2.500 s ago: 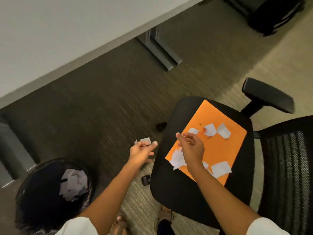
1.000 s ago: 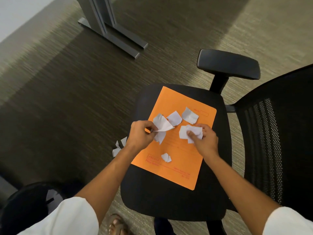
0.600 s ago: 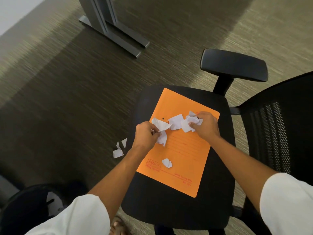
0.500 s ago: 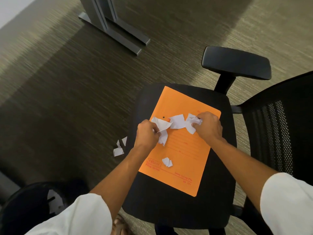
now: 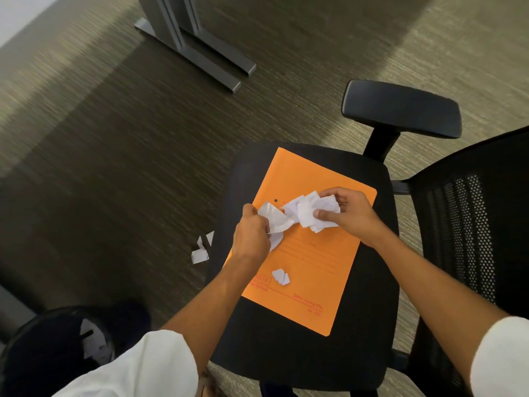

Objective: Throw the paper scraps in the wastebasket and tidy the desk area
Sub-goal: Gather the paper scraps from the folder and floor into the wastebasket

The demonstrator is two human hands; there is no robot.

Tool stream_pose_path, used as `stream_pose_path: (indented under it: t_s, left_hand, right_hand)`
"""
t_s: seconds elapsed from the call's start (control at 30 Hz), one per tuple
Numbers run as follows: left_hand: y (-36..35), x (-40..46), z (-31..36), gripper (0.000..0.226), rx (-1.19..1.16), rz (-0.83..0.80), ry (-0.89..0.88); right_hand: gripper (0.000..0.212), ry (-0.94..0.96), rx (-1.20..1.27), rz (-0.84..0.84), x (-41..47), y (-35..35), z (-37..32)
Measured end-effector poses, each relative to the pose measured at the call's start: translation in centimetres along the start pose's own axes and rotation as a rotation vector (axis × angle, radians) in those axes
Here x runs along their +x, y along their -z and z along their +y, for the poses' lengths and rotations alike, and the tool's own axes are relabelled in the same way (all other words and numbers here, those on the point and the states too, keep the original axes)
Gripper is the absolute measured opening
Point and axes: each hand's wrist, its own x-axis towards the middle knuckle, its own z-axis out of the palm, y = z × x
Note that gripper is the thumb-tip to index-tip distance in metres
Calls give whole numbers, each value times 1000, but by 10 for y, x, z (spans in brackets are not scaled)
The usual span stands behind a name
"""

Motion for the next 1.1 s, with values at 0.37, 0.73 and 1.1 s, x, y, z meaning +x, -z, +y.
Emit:
stream_pose_path:
  t_s: [0.37, 0.73, 1.1]
  left_hand:
    - [0, 3, -4, 9, 56, 90, 29]
    - [2, -3, -18, 26, -21, 102, -178]
    - [26, 1, -12, 77, -805, -80, 155]
  right_hand:
    - [60, 197, -796, -176, 25, -46, 2]
    - [22, 62, -785, -30, 5, -48, 14]
    - [30, -102, -549, 132, -6, -59, 20]
